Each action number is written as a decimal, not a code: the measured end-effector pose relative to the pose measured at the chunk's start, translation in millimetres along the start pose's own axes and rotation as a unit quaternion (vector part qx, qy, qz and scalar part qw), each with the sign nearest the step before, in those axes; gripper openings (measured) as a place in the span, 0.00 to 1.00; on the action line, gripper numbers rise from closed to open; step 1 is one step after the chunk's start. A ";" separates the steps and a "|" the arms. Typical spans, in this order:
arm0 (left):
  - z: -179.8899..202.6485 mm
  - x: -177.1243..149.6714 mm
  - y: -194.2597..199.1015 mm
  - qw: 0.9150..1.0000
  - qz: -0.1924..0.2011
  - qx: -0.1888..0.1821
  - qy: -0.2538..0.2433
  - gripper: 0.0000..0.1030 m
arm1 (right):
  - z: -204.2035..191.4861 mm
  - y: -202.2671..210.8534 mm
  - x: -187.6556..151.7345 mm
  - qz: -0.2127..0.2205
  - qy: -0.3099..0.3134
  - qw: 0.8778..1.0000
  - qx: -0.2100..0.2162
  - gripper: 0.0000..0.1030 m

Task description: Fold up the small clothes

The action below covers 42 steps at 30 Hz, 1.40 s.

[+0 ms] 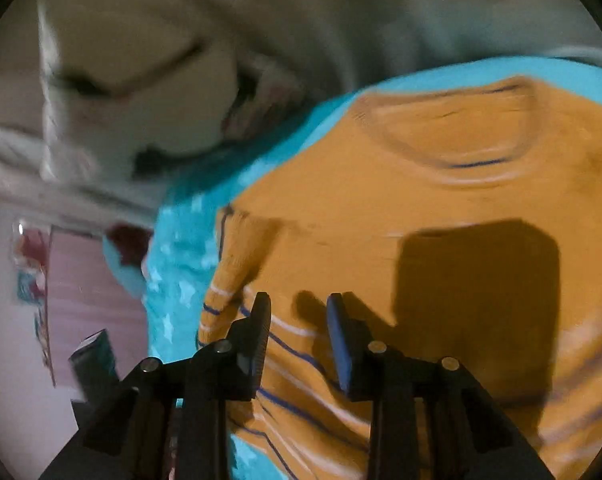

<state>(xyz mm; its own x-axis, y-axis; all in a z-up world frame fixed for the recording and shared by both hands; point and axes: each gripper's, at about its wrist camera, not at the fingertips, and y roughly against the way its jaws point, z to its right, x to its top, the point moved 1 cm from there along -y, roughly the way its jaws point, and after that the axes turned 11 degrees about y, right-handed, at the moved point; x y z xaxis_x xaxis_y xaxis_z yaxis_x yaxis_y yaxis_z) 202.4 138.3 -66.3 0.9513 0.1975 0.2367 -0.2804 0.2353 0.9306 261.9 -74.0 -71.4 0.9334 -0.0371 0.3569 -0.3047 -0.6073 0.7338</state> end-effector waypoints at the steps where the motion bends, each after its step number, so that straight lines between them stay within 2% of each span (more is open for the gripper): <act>1: 1.1 1.2 0.8 1.000 0.003 0.000 -0.001 0.62 | -3.3 -13.0 7.7 -0.008 0.006 1.000 -0.010 0.31; 4: -1.8 0.2 9.9 1.000 0.011 -0.001 -0.001 0.62 | -14.9 -43.5 30.6 -0.018 0.023 0.999 -0.036 0.31; 6: -5.7 -0.1 15.5 1.000 0.013 -0.006 -0.001 0.62 | -27.4 -54.0 42.4 -0.018 0.048 0.996 -0.070 0.32; 8: -9.3 0.6 19.5 1.000 0.011 -0.010 0.000 0.62 | -36.4 -58.8 51.8 -0.023 0.069 0.993 -0.094 0.39; 10: -12.2 1.7 24.8 1.000 0.009 -0.017 0.002 0.62 | -35.0 -47.6 56.1 -0.014 0.063 0.994 -0.084 0.41; 12: -13.0 3.3 32.9 1.000 0.015 -0.022 -0.002 0.62 | -25.9 -6.9 50.5 0.034 0.042 0.997 -0.047 0.41; 13: -12.0 3.6 36.0 1.000 0.018 -0.024 -0.006 0.62 | -22.0 6.6 47.8 0.043 0.037 0.997 -0.042 0.41; 16: -3.3 0.2 39.4 0.999 0.020 -0.042 -0.021 0.62 | 9.1 59.6 23.5 0.059 0.015 0.997 -0.053 0.41; 19: 9.9 -0.4 32.6 0.997 0.011 -0.069 -0.039 0.62 | 53.1 100.6 -7.1 0.059 -0.013 0.993 -0.103 0.41; 23: 24.6 3.0 8.5 0.997 -0.003 -0.061 -0.048 0.62 | 125.1 130.7 -41.5 0.052 -0.096 0.982 -0.152 0.41; 25: 19.6 10.1 -3.1 0.999 -0.012 -0.033 -0.029 0.62 | 149.4 142.4 -50.7 0.080 -0.130 0.978 -0.145 0.40; 26: 14.2 13.5 -7.5 1.000 -0.018 -0.016 -0.016 0.62 | 165.1 153.2 -55.8 0.100 -0.149 0.970 -0.164 0.39; 28: 4.6 17.6 -9.6 0.999 -0.036 -0.035 0.010 0.62 | 177.3 163.8 -62.7 0.125 -0.178 0.962 -0.167 0.39; 30: 4.1 16.7 -0.7 0.999 -0.029 -0.035 0.004 0.62 | 176.8 178.7 -69.5 0.148 -0.203 0.957 -0.144 0.41; 33: 5.1 9.0 13.0 0.998 -0.022 -0.049 -0.019 0.62 | 140.1 192.2 -76.3 0.126 -0.130 0.967 -0.179 0.43; 34: 5.4 6.5 14.4 0.998 -0.024 -0.051 -0.021 0.62 | 129.1 197.2 -81.4 0.115 -0.103 0.968 -0.198 0.49; 36: 6.9 0.5 12.7 0.998 -0.028 -0.053 -0.024 0.62 | 118.6 205.1 -96.6 0.100 -0.076 0.966 -0.225 0.53; 39: 9.4 -13.4 5.2 0.998 -0.041 -0.053 -0.016 0.62 | 124.7 211.3 -126.6 0.094 -0.090 0.966 -0.224 0.53; 42: 10.4 -30.0 -2.9 0.998 -0.050 -0.031 -0.014 0.62 | 135.1 197.7 -148.4 0.086 -0.121 0.970 -0.190 0.53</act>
<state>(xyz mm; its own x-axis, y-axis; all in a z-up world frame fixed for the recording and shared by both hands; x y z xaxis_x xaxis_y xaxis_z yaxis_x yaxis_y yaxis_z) 176.0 121.8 -73.1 0.9778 0.1436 0.1524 -0.1907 0.3104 0.9313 88.7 -295.7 -57.4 0.8655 -0.3254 0.3807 -0.4651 -0.2402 0.8520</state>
